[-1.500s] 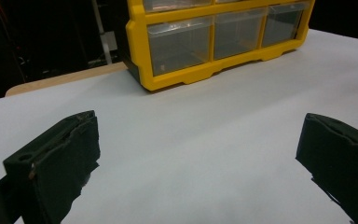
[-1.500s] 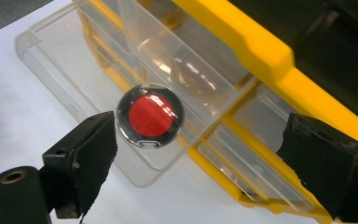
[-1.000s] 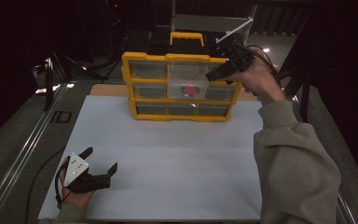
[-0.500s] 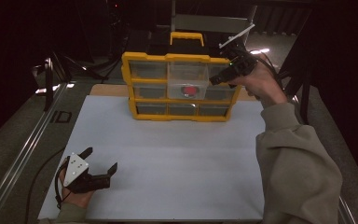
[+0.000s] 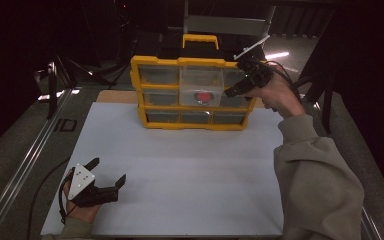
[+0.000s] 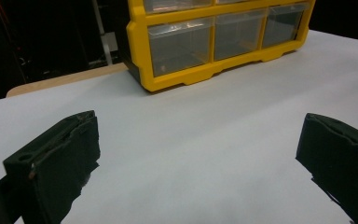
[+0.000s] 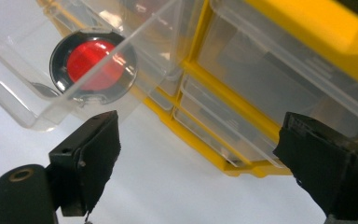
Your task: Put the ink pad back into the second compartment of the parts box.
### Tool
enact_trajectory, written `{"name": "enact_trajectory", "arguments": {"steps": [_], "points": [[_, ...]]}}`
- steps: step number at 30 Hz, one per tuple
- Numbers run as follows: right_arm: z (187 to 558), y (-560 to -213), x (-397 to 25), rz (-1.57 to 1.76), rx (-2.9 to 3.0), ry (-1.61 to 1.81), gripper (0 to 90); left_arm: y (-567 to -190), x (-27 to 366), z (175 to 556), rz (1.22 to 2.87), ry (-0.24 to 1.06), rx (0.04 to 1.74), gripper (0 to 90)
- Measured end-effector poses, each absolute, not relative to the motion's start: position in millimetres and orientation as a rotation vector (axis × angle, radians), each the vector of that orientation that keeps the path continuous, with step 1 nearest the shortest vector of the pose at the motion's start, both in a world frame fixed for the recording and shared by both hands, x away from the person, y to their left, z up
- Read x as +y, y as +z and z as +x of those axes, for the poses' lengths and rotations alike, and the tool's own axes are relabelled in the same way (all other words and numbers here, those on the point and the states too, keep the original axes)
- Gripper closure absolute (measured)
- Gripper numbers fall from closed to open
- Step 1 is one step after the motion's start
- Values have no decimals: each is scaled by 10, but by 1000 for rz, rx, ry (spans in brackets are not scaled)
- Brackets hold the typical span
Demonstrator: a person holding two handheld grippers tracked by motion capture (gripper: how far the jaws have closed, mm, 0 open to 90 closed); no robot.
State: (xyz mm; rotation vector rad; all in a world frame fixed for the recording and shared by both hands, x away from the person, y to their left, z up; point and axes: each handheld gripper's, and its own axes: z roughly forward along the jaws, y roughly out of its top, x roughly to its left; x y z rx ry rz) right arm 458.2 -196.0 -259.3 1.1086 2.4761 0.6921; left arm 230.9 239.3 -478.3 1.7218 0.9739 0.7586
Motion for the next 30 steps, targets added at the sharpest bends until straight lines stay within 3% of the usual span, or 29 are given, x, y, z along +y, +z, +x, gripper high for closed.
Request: {"name": "enact_trajectory", "arguments": {"steps": [30], "points": [[4473,-2871,-1901,1018,2538,671,138,-4787,2390,2308,1721,758,976,0]]}}
